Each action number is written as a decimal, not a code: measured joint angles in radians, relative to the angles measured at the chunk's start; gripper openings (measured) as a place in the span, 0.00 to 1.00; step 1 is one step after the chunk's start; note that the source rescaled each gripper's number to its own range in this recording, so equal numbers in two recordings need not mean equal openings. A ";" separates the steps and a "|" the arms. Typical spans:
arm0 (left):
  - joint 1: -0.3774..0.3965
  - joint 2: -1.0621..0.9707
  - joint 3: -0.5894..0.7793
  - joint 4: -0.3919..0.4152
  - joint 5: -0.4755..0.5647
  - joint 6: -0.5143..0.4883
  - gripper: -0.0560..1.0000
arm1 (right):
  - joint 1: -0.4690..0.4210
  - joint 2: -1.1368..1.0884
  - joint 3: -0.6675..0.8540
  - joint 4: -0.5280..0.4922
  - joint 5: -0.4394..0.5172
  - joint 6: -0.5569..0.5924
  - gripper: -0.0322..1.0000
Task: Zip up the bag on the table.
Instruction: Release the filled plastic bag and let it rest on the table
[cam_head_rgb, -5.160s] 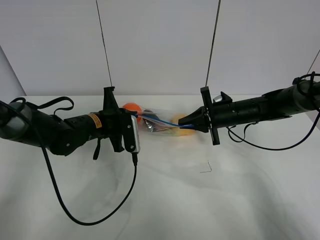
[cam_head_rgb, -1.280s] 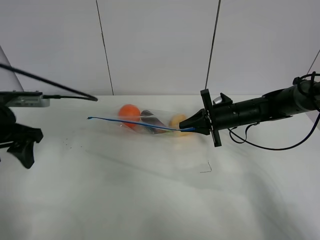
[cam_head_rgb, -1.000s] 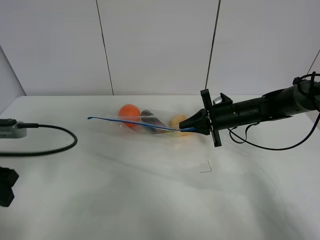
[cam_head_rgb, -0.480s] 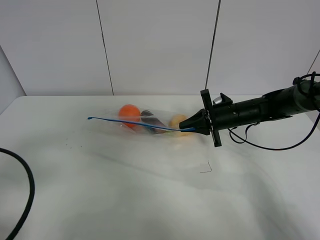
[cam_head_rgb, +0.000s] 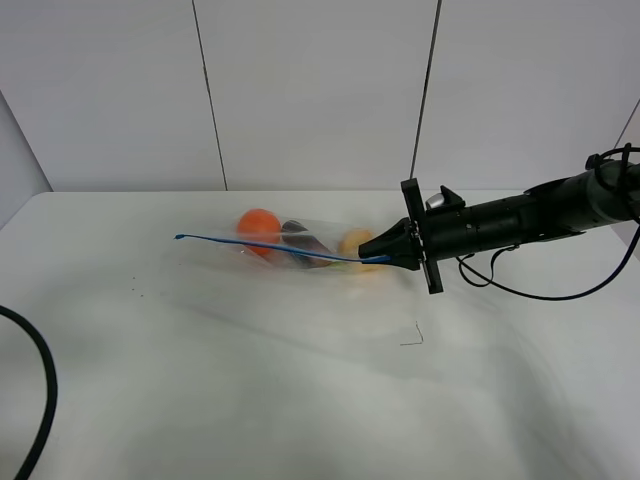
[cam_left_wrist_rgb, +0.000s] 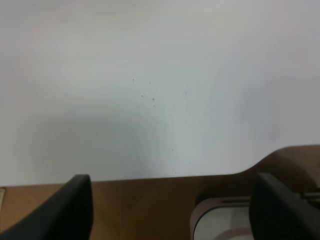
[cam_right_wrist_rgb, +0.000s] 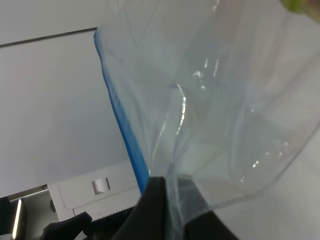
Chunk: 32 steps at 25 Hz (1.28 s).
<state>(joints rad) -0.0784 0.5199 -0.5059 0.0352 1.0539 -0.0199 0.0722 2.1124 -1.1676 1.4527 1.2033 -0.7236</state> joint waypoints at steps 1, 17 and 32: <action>0.005 -0.011 0.000 0.000 0.000 0.000 1.00 | 0.000 0.000 0.000 0.000 0.000 0.000 0.03; 0.067 -0.387 0.000 0.001 0.002 0.004 1.00 | 0.000 0.000 0.000 -0.001 0.000 0.000 0.03; 0.067 -0.523 0.005 -0.004 0.003 0.005 1.00 | 0.000 0.000 0.000 -0.001 0.000 0.000 0.06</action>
<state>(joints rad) -0.0117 -0.0029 -0.5011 0.0309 1.0565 -0.0150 0.0722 2.1124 -1.1676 1.4518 1.2033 -0.7236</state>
